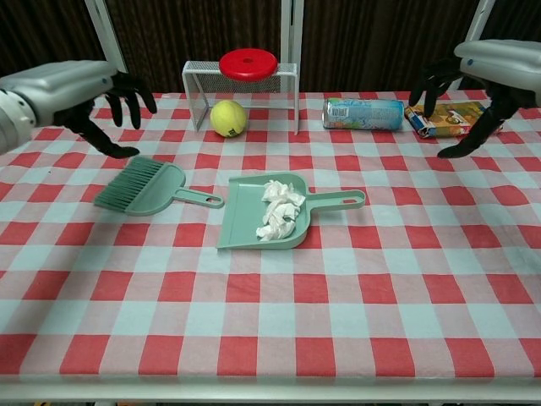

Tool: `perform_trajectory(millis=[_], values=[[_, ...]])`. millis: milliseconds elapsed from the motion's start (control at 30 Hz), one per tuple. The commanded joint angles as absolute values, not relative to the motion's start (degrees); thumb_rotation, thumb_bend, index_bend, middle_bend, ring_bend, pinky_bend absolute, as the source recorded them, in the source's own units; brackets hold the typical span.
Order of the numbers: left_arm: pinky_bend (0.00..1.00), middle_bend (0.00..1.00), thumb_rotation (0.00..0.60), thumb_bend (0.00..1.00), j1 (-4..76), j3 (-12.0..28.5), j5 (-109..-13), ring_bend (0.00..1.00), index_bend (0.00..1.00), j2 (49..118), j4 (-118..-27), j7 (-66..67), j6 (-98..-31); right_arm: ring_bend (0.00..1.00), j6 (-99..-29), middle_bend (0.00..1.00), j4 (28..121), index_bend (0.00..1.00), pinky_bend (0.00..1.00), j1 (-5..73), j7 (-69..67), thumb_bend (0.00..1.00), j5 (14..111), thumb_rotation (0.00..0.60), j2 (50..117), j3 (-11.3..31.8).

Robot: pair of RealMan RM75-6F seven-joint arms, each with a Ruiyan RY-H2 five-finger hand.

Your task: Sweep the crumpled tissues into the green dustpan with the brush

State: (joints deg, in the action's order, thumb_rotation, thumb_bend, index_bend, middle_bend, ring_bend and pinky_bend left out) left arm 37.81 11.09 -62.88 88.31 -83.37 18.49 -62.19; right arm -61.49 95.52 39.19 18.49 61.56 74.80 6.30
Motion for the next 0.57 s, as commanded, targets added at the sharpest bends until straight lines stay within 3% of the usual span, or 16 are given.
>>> perform_trajectory(millis=[33, 133, 233, 333, 567], values=[[0.62, 0.39, 0.600, 0.19, 31.09, 10.16, -67.66, 0.36, 0.29, 81.69, -85.28, 7.76, -68.64, 0.11, -64.90, 0.32, 96.01, 0.25, 0.09, 34.66, 12.73, 0.10, 66.88, 0.600, 70.10, 4.25], [0.45, 0.35, 0.600, 0.18, 26.72, 7.93, -71.27, 0.28, 0.29, 77.85, -84.28, 1.10, -72.20, 0.02, -67.59, 0.24, 95.20, 0.16, 0.07, 31.08, 7.91, 0.13, 70.48, 0.600, 67.23, 2.54], [0.34, 0.31, 0.600, 0.17, 22.34, 5.38, -74.39, 0.23, 0.29, 75.46, -82.26, -2.37, -76.77, 0.00, -70.94, 0.17, 93.81, 0.08, 0.03, 27.37, 2.27, 0.13, 73.98, 0.600, 65.11, 1.11], [0.27, 0.31, 0.600, 0.17, 18.13, 3.22, -76.55, 0.21, 0.29, 74.34, -80.37, -5.08, -81.18, 0.00, -75.32, 0.15, 91.94, 0.04, 0.01, 23.46, -2.35, 0.13, 77.03, 0.600, 64.01, -0.09], [0.26, 0.31, 0.600, 0.17, 9.61, -0.42, -77.26, 0.21, 0.29, 72.37, -79.88, -4.21, -88.11, 0.00, -83.13, 0.15, 88.97, 0.03, 0.01, 15.66, -8.40, 0.14, 80.83, 0.600, 62.51, -2.28]])
